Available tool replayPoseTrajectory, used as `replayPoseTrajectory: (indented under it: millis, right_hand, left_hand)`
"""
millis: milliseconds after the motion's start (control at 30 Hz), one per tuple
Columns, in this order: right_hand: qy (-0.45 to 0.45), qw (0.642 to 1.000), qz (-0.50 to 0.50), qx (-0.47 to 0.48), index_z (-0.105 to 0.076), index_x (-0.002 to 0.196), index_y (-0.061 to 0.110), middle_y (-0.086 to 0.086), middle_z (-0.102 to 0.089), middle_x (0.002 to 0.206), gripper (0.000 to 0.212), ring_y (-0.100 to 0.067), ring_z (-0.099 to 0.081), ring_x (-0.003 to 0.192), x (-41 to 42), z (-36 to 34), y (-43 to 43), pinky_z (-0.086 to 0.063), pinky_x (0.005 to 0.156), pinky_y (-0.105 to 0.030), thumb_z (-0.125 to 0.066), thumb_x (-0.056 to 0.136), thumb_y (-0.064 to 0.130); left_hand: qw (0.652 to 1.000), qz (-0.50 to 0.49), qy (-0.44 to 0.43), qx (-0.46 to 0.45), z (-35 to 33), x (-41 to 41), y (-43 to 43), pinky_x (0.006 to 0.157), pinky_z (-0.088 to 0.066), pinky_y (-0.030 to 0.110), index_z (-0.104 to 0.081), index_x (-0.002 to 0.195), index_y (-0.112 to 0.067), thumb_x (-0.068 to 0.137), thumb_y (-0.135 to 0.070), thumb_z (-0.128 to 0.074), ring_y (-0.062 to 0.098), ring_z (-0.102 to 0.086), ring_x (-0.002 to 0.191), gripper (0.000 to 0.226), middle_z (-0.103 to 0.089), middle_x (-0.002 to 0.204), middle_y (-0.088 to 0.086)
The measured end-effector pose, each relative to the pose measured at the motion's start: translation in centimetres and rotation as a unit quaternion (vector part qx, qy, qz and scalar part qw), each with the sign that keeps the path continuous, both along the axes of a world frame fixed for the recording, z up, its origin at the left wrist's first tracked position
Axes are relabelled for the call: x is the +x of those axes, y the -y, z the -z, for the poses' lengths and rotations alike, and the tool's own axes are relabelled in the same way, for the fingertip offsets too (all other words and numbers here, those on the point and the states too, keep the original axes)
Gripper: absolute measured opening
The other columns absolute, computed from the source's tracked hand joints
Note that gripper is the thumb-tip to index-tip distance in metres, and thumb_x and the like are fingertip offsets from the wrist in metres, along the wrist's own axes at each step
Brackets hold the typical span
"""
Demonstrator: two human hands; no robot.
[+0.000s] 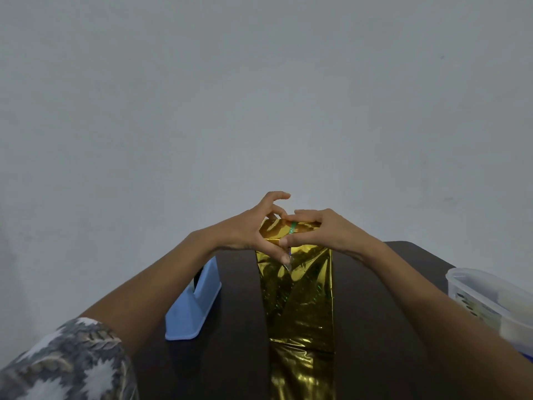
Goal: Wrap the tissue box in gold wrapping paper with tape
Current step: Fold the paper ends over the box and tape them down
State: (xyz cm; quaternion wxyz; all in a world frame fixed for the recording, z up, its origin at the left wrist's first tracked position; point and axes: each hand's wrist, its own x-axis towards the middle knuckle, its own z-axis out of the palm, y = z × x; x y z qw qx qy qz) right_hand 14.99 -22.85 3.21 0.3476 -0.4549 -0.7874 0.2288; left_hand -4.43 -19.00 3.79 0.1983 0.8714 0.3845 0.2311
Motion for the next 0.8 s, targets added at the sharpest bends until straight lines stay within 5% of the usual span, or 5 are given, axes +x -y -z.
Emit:
replayPoseTrajectory:
  millis: [233, 400, 533, 667, 800]
  right_hand:
    - [0.010, 1.000, 0.015, 0.007, -0.051, 0.135, 0.024, 0.004, -0.028, 0.154, 0.068, -0.018, -0.029, 0.139, -0.2, 0.2, -0.3, -0.028, 0.110, -0.033, -0.076, 0.074, 0.038]
    - [0.006, 1.000, 0.017, 0.015, -0.050, 0.135, 0.022, 0.003, -0.028, 0.154, 0.069, -0.020, -0.028, 0.139, 0.0, 0.3, -0.3, -0.028, 0.111, -0.036, -0.076, 0.073, 0.038]
    - [-0.011, 1.000, 0.014, 0.011, -0.052, 0.135, 0.020, 0.002, -0.028, 0.154, 0.070, -0.018, -0.029, 0.139, -0.2, 0.4, -0.3, -0.027, 0.114, -0.039, -0.078, 0.071, 0.037]
    - [-0.014, 1.000, 0.014, 0.011, -0.052, 0.134, 0.019, 0.001, -0.029, 0.154, 0.072, -0.019, -0.029, 0.139, -0.2, 0.6, -0.4, -0.027, 0.114, -0.041, -0.079, 0.070, 0.037]
    - [-0.011, 1.000, 0.014, 0.011, -0.051, 0.135, 0.020, 0.002, -0.028, 0.154, 0.073, -0.019, -0.028, 0.140, -0.2, 0.6, -0.4, -0.026, 0.114, -0.040, -0.079, 0.069, 0.038]
  left_hand:
    - [1.000, -0.011, -0.023, 0.004, 0.6, -1.1, 0.3, 0.113, -0.025, 0.040, 0.005, 0.142, -0.053, 0.036, -0.074, -0.077, 0.011, -0.012, 0.141, 0.135, -0.016, 0.153, -0.013]
    - [0.997, -0.056, 0.058, 0.005, 1.1, -3.7, 2.6, 0.101, -0.032, 0.031, -0.016, 0.138, -0.052, 0.041, -0.082, -0.069, 0.002, -0.033, 0.130, 0.114, -0.035, 0.142, -0.017]
    - [0.937, -0.337, 0.085, 0.037, 4.5, -8.8, 3.1, 0.089, -0.042, 0.030, -0.048, 0.131, -0.025, 0.068, -0.066, -0.069, 0.014, -0.054, 0.113, 0.077, -0.057, 0.119, -0.005]
    - [0.884, -0.464, -0.026, -0.046, 9.7, -12.9, 2.4, 0.058, -0.030, 0.027, -0.046, 0.069, -0.013, 0.089, -0.045, -0.059, 0.018, -0.043, 0.062, 0.039, -0.044, 0.068, 0.006]
    - [0.854, -0.457, 0.197, -0.155, 10.2, -12.4, 2.8, 0.059, -0.043, 0.032, -0.058, 0.087, -0.006, 0.087, -0.042, -0.063, 0.023, -0.054, 0.076, 0.037, -0.057, 0.088, 0.008]
